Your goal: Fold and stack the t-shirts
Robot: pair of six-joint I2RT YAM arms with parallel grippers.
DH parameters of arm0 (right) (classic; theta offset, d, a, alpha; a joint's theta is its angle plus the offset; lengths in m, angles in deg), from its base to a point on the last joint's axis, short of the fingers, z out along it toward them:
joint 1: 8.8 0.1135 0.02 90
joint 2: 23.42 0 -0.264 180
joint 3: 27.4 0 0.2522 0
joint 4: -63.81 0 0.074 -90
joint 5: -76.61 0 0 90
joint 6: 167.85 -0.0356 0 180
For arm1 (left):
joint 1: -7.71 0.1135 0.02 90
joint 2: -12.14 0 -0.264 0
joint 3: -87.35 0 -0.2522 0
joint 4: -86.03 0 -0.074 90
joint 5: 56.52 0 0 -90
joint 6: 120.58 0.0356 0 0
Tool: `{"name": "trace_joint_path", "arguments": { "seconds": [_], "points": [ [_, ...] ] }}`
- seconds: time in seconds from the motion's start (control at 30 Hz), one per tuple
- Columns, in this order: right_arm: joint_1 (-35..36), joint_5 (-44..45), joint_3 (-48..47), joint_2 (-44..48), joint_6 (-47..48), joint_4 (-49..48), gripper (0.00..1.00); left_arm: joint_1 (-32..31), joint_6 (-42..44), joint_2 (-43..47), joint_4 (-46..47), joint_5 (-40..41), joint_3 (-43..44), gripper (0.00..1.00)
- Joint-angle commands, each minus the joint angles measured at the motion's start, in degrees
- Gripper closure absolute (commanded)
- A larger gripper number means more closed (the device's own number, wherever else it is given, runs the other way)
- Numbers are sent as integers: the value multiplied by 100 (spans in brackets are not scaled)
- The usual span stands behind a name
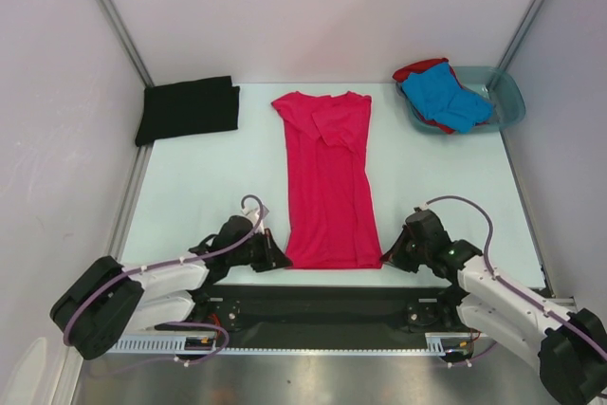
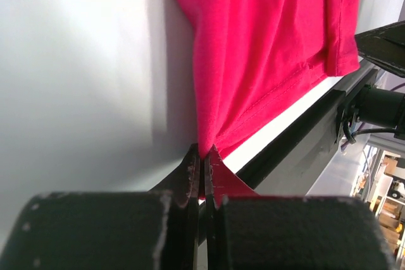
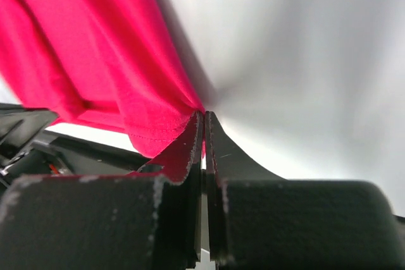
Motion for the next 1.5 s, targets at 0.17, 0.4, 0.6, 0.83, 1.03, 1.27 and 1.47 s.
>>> {"name": "trace_joint_path", "arguments": {
  "seconds": [0.17, 0.4, 0.6, 0.83, 1.03, 1.27, 1.47],
  "points": [
    [46, 400, -38, -267, 187, 583, 100, -30, 271, 46, -1194, 373, -546, 100],
    [318, 795, -319, -583, 3, 741, 100, -30, 192, 441, -1711, 346, -695, 77],
    [626, 1226, -583, -820, -147, 961, 100, -31, -63, 1855, -3020, 750, -695, 61],
    [758, 1788, -1084, -488, -50, 1400, 61, -39, -195, 2938, -2979, 1120, -450, 51],
    [767, 2157, -1550, -161, 222, 1664, 47, -31, 147, 1394, -1804, 1094, 139, 30],
    [749, 2053, -1577, -486, 442, 1164, 45, -48, 332, -576, -405, 584, 824, 28],
    [749, 1833, -1480, -662, 425, 865, 46, -162, 174, -1621, 362, 233, 1124, 27]
  ]
}}
